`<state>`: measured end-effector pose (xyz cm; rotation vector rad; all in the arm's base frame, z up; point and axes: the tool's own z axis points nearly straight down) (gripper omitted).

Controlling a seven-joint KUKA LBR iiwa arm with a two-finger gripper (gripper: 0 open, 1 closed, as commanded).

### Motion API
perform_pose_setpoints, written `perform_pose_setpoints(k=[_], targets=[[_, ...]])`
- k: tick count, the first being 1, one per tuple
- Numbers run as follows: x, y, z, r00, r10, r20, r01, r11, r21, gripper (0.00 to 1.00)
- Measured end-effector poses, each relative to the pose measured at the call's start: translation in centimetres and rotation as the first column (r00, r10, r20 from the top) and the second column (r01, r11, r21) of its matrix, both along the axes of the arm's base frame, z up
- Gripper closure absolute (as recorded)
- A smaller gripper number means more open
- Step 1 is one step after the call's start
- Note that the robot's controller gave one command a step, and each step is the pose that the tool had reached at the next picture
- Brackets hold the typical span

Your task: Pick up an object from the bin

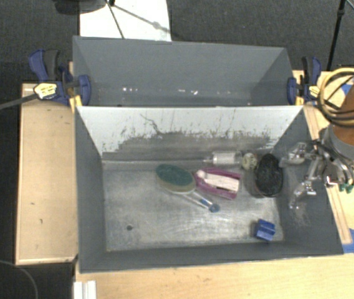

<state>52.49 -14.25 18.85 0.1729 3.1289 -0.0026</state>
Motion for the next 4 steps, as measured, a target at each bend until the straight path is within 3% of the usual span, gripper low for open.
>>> perform_pose_setpoints(k=[1,2,3,4], targets=[[4.8,3.4,-11.1,0.981,0.195,-0.011,-0.195,0.981,0.003,0.0],[1.2,2.3,-11.5,0.898,0.441,0.005,-0.441,0.898,-0.005,0.0],[4.4,-0.3,-8.0,0.924,0.383,0.0,-0.383,0.924,-0.002,0.0],[4.3,-0.2,-8.2,0.924,0.383,-0.003,-0.383,0.924,0.002,1.0]])
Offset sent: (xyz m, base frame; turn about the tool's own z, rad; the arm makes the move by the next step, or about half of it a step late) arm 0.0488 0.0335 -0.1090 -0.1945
